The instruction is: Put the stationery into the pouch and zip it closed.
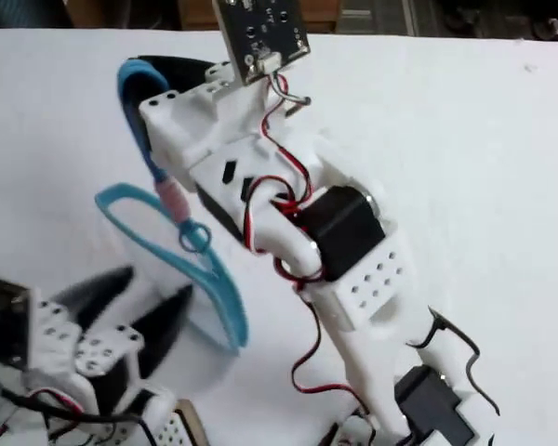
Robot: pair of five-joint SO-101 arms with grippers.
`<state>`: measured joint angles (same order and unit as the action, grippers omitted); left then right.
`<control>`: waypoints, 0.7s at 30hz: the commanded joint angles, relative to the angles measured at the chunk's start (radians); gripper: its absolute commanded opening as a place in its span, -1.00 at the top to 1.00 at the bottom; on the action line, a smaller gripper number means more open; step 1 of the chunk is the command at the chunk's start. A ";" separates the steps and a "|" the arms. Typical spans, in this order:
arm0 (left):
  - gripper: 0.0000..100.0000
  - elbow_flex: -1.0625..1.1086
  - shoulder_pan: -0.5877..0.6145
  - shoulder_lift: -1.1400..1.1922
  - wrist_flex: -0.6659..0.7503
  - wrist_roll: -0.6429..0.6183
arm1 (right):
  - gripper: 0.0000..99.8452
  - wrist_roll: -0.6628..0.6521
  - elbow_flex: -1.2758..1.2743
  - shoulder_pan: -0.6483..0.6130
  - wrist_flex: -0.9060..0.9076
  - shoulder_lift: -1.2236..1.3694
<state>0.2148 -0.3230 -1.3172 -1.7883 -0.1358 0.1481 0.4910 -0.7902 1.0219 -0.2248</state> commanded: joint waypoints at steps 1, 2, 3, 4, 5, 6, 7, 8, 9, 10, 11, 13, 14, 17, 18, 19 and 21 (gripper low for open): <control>0.51 -0.005 -0.074 0.067 0.002 -0.017 | 0.97 0.009 -0.012 0.021 -0.022 -0.005; 0.51 -0.020 -0.099 0.088 0.002 -0.018 | 0.97 0.009 -0.017 0.021 -0.022 -0.005; 0.51 -0.032 -0.125 0.111 0.003 -0.020 | 0.97 0.009 -0.018 0.021 -0.021 -0.005; 0.51 -0.037 -0.143 0.136 0.003 -0.029 | 0.97 0.009 -0.018 0.021 -0.021 -0.007; 0.51 -0.037 -0.154 0.162 0.003 -0.048 | 0.97 0.011 -0.018 0.021 -0.021 -0.007; 0.51 -0.035 -0.157 0.189 0.003 -0.060 | 0.97 0.011 -0.015 0.021 -0.021 -0.008; 0.51 -0.035 -0.156 0.217 0.003 -0.066 | 0.97 0.011 -0.015 0.021 -0.021 -0.008; 0.51 -0.032 -0.147 0.239 0.005 -0.075 | 0.97 0.011 -0.015 0.021 -0.021 -0.010; 0.51 -0.035 -0.131 0.259 0.005 -0.077 | 0.97 0.011 -0.015 0.021 -0.021 -0.012; 0.51 -0.043 -0.111 0.271 0.005 -0.080 | 0.97 0.011 -0.015 0.021 -0.021 -0.013; 0.51 -0.051 -0.088 0.275 0.005 -0.097 | 0.97 0.011 -0.015 0.021 -0.021 -0.013; 0.51 -0.078 -0.045 0.277 0.005 -0.133 | 0.97 0.011 -0.015 0.021 -0.021 -0.015; 0.51 -0.091 -0.028 0.278 0.003 -0.146 | 0.97 0.011 -0.015 0.021 -0.021 -0.015; 0.51 -0.106 -0.013 0.282 0.003 -0.161 | 0.97 0.011 -0.012 0.021 -0.021 -0.015; 0.51 -0.104 -0.013 0.282 0.003 -0.161 | 0.97 0.011 -0.011 0.021 -0.021 -0.015; 0.52 -0.103 -0.013 0.282 0.003 -0.161 | 0.97 0.011 -0.009 0.021 -0.021 -0.015; 0.52 -0.106 -0.005 0.282 0.003 -0.161 | 0.97 0.011 -0.008 0.022 -0.021 -0.015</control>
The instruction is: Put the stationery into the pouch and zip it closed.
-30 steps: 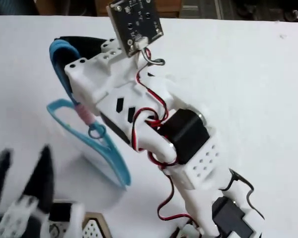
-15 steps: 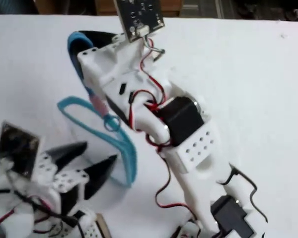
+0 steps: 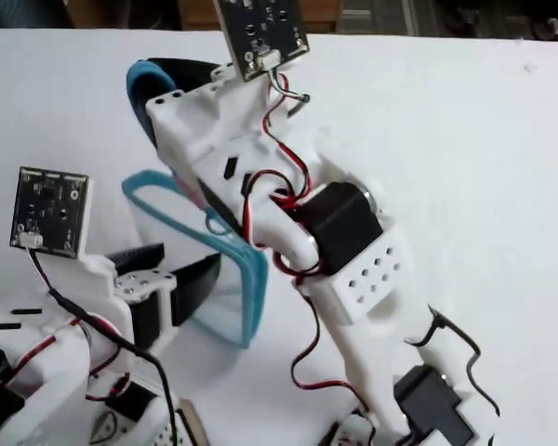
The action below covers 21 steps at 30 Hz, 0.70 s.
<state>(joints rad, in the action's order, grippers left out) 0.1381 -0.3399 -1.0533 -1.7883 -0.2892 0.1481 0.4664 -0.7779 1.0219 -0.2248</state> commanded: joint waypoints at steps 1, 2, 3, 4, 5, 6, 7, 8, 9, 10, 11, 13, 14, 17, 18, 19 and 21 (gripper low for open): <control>0.52 -0.031 0.012 0.018 0.003 -0.005 | 0.97 0.011 0.017 0.010 -0.021 -0.015; 0.52 -0.026 0.012 0.015 0.003 -0.002 | 0.97 0.011 0.017 0.012 -0.022 -0.015; 0.52 -0.026 0.018 0.013 0.003 0.000 | 0.97 0.011 0.018 0.021 -0.024 -0.015; 0.52 -0.026 0.039 0.012 0.003 0.000 | 0.97 0.020 0.023 0.025 -0.035 -0.016; 0.52 -0.026 0.070 0.012 0.003 0.000 | 0.97 0.044 0.038 0.031 -0.045 -0.016; 0.52 -0.026 0.104 0.012 0.005 0.003 | 0.97 0.063 0.058 0.050 -0.058 -0.016; 0.52 -0.026 0.136 0.013 0.009 0.015 | 0.97 0.075 0.084 0.065 -0.068 -0.015; 0.52 -0.026 0.166 0.013 0.018 0.035 | 0.97 0.080 0.112 0.076 -0.082 -0.015; 0.52 -0.026 0.191 0.013 0.025 0.051 | 0.97 0.080 0.143 0.081 -0.094 -0.010; 0.52 -0.026 0.213 0.012 0.032 0.061 | 0.97 0.080 0.173 0.084 -0.105 -0.007; 0.52 -0.028 0.231 0.012 0.034 0.068 | 0.97 0.080 0.198 0.091 -0.116 -0.005; 0.52 -0.025 0.252 0.013 0.043 0.071 | 0.97 0.072 0.229 0.091 -0.148 -0.004; 0.52 -0.025 0.257 0.016 0.048 0.071 | 0.97 0.055 0.238 0.091 -0.168 -0.004; 0.52 0.002 0.271 0.016 0.097 0.072 | 0.97 0.021 0.258 0.096 -0.232 -0.004; 0.52 0.029 0.280 0.016 0.126 0.072 | 0.97 0.020 0.262 0.097 -0.252 -0.004; 0.52 0.066 0.291 0.016 0.161 0.072 | 0.97 0.020 0.267 0.097 -0.275 -0.004; 0.52 0.166 0.314 0.018 0.258 0.072 | 0.97 0.020 0.269 0.097 -0.326 -0.004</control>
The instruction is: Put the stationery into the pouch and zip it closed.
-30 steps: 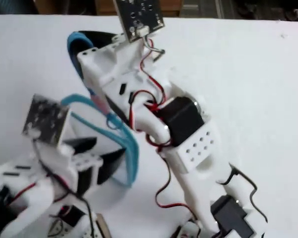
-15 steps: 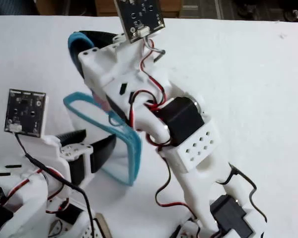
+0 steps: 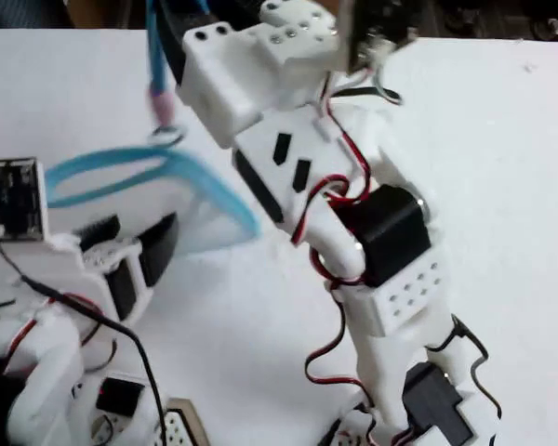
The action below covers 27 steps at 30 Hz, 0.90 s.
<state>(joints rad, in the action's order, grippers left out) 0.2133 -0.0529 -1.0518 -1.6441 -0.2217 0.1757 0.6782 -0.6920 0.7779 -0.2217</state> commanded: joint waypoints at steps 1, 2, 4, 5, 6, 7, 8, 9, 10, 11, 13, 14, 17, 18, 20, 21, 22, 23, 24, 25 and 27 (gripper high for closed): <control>0.52 0.147 0.038 0.016 0.170 0.005 | 0.97 -0.008 0.055 0.012 -0.108 -0.007; 0.52 0.204 0.051 0.016 0.226 0.005 | 0.97 -0.008 0.054 0.012 -0.131 -0.007; 0.52 0.319 0.077 0.018 0.345 0.005 | 0.97 -0.011 0.052 0.012 -0.157 -0.007; 0.52 0.368 0.090 0.018 0.399 0.005 | 0.97 -0.011 0.051 0.012 -0.159 -0.007; 0.52 0.413 0.101 0.018 0.454 0.005 | 0.97 -0.012 0.049 0.012 -0.148 -0.007; 0.52 0.453 0.116 0.018 0.508 0.005 | 0.97 -0.012 0.048 0.013 -0.130 -0.007; 0.52 0.486 0.134 0.018 0.555 0.014 | 0.97 -0.014 0.048 0.018 -0.104 -0.007; 0.52 0.508 0.150 0.018 0.592 0.037 | 0.97 -0.018 0.048 0.030 -0.077 -0.007; 0.52 0.529 0.163 0.018 0.624 0.055 | 0.97 -0.026 0.048 0.039 -0.053 -0.007; 0.54 0.545 0.173 0.018 0.646 0.071 | 0.97 -0.037 0.048 0.045 -0.030 -0.007; 0.56 0.562 0.176 0.018 0.661 0.084 | 0.97 -0.055 0.044 0.062 0.018 -0.007; 0.56 0.565 0.171 0.018 0.658 0.081 | 0.97 -0.061 0.031 0.073 0.039 -0.007; 0.56 0.552 0.170 0.015 0.615 0.081 | 0.97 -0.061 -0.055 0.108 0.082 -0.010; 0.56 0.540 0.173 0.010 0.586 0.081 | 0.97 -0.061 -0.087 0.120 0.091 -0.012; 0.56 0.493 0.176 0.008 0.508 0.081 | 0.97 -0.061 -0.147 0.140 0.101 -0.018; 0.56 0.457 0.177 0.008 0.462 0.086 | 0.97 -0.061 -0.170 0.148 0.101 -0.018; 0.56 0.414 0.177 0.008 0.410 0.087 | 0.97 -0.061 -0.186 0.150 0.101 -0.019; 0.56 0.364 0.177 0.008 0.361 0.089 | 0.97 -0.061 -0.195 0.151 0.102 -0.019; 0.56 0.308 0.177 0.008 0.310 0.095 | 0.97 -0.061 -0.199 0.151 0.102 -0.019; 0.56 0.252 0.177 0.008 0.265 0.120 | 0.97 -0.061 -0.201 0.151 0.102 -0.019; 0.56 0.132 0.177 0.008 0.180 0.186 | 0.97 -0.061 -0.199 0.150 0.101 -0.018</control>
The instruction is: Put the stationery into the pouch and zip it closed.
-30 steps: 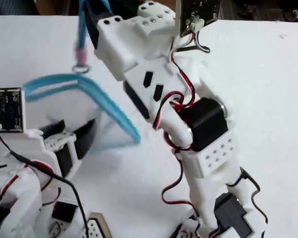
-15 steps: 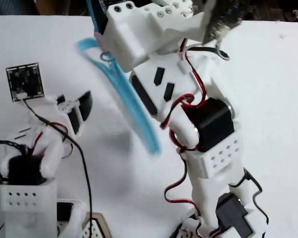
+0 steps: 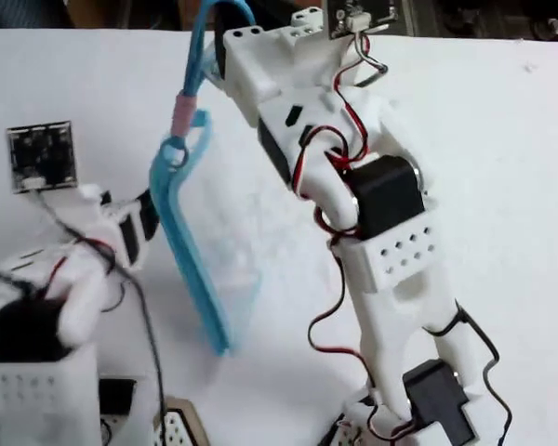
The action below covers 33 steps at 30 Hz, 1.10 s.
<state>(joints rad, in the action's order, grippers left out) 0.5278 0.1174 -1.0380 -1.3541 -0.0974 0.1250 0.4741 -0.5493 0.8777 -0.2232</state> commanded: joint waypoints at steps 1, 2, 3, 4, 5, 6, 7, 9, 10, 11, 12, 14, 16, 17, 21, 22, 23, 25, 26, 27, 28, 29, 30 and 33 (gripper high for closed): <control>0.56 -0.238 0.007 -0.005 -0.152 0.086 | 0.97 -0.011 0.008 0.007 0.001 -0.016; 0.56 -0.292 0.007 -0.005 -0.193 0.104 | 0.97 -0.009 0.009 0.007 0.001 -0.018; 0.56 -0.342 0.007 -0.005 -0.233 0.118 | 0.97 -0.009 0.009 0.007 0.001 -0.018; 0.56 -0.391 0.007 -0.005 -0.272 0.129 | 0.97 -0.009 0.009 0.007 0.001 -0.018; 0.56 -0.439 0.007 -0.005 -0.307 0.143 | 0.97 -0.009 0.006 0.008 0.001 -0.018; 0.56 -0.493 0.007 -0.005 -0.345 0.157 | 0.97 -0.009 0.003 0.007 0.001 -0.016; 0.56 -0.545 0.007 -0.005 -0.385 0.170 | 0.97 -0.009 0.000 0.004 0.001 -0.013; 0.56 -0.626 0.007 -0.007 -0.439 0.183 | 0.97 -0.009 0.000 0.004 -0.001 -0.013; 0.56 -0.643 0.007 -0.010 -0.437 0.181 | 0.97 -0.009 0.000 0.004 -0.002 -0.015; 0.56 -0.644 0.007 -0.024 -0.436 0.178 | 0.97 -0.009 0.002 0.004 -0.002 -0.016; 0.56 -0.623 0.007 -0.041 -0.436 0.178 | 0.97 -0.009 0.003 0.004 -0.002 -0.016; 0.55 -0.548 0.004 -0.068 -0.428 0.176 | 0.97 -0.009 0.008 0.004 -0.002 -0.016; 0.50 -0.446 0.007 -0.081 -0.402 0.153 | 0.97 -0.011 0.009 0.004 -0.001 -0.018; 0.48 -0.402 0.019 -0.084 -0.393 0.124 | 0.97 -0.011 0.009 0.002 0.002 -0.019; 0.45 -0.253 0.094 -0.099 -0.287 0.086 | 0.97 -0.011 0.002 -0.002 0.004 -0.071; 0.45 -0.226 0.101 -0.101 -0.259 0.086 | 0.97 -0.011 0.002 -0.018 0.007 -0.091; 0.45 -0.204 0.101 -0.101 -0.242 0.086 | 0.97 -0.012 0.002 -0.033 0.018 -0.113; 0.45 -0.173 0.094 -0.101 -0.213 0.086 | 0.97 -0.012 0.000 -0.081 0.067 -0.150; 0.45 -0.163 0.093 -0.099 -0.199 0.086 | 0.97 -0.017 0.000 -0.114 0.099 -0.168; 0.45 -0.160 0.093 -0.099 -0.193 0.086 | 0.97 -0.031 0.000 -0.142 0.131 -0.183; 0.45 -0.163 0.093 -0.099 -0.190 0.087 | 0.97 -0.037 0.000 -0.162 0.159 -0.194; 0.45 -0.163 0.093 -0.101 -0.190 0.089 | 0.97 -0.037 -0.002 -0.173 0.177 -0.202; 0.45 -0.167 0.093 -0.102 -0.196 0.091 | 0.97 -0.037 -0.002 -0.171 0.189 -0.208; 0.45 -0.209 0.093 -0.102 -0.249 0.091 | 0.97 -0.037 -0.011 -0.151 0.205 -0.203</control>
<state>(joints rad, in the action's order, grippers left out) 0.3621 0.2064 -1.1347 -1.5766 -0.0023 0.0990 0.4664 -0.7104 1.0710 -0.3997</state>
